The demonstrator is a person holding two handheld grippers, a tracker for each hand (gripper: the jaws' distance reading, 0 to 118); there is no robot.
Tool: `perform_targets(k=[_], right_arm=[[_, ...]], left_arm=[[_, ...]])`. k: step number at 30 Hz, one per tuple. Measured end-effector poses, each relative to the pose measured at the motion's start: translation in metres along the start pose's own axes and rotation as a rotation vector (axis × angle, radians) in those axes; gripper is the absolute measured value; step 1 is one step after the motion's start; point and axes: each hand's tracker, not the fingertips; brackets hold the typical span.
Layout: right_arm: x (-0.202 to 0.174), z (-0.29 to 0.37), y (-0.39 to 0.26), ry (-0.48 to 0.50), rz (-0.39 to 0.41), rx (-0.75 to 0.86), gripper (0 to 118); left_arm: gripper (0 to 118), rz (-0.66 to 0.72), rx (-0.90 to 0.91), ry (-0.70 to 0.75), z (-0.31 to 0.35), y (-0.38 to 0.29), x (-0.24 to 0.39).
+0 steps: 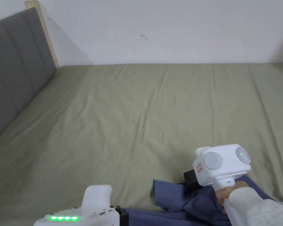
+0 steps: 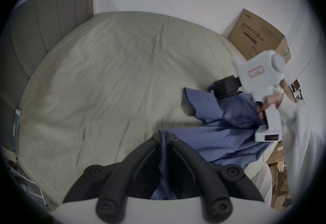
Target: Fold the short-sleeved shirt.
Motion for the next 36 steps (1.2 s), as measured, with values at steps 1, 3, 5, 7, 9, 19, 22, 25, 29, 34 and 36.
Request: perform_targets(k=[1,3,5,7,9,19,22,25,29,34,36], right_arm=[[-0.001,0.005,0.003,-0.002,-0.007,-0.018,66],[0.000,0.017,0.009,0.002,0.015,0.020,1],[0.003,0.013,0.019,-0.009,-0.056,-0.006,1],[0.004,0.020,0.016,-0.003,-0.051,0.006,1],[0.013,0.042,0.016,0.020,-0.105,0.074,1],[0.130,0.261,0.009,-0.007,-0.323,0.423,1],[0.170,0.321,-0.010,0.018,-0.442,0.506,1],[0.202,0.365,-0.026,0.051,-0.524,0.567,1],[0.212,0.395,-0.036,0.052,-0.546,0.608,1],[0.211,0.405,-0.017,0.047,-0.542,0.632,1],[0.214,0.407,0.001,0.055,-0.556,0.639,1]], left_arm=[[4,-0.010,0.000,0.001,0.001,-0.001,-0.001],[4,-0.025,-0.001,-0.002,0.003,0.000,-0.001],[4,-0.033,0.006,0.006,0.007,0.001,-0.001],[4,-0.024,0.017,0.005,0.013,0.005,-0.004],[4,-0.030,0.019,0.012,0.022,0.009,-0.005],[4,-0.089,0.188,0.114,0.099,0.066,-0.019],[4,-0.093,0.239,0.131,0.123,0.092,-0.021],[4,-0.133,0.297,0.176,0.144,0.117,-0.017],[4,-0.134,0.357,0.136,0.168,0.153,-0.007],[3,-0.189,0.393,0.186,0.182,0.195,0.012],[3,-0.193,0.398,0.195,0.183,0.219,0.013]])
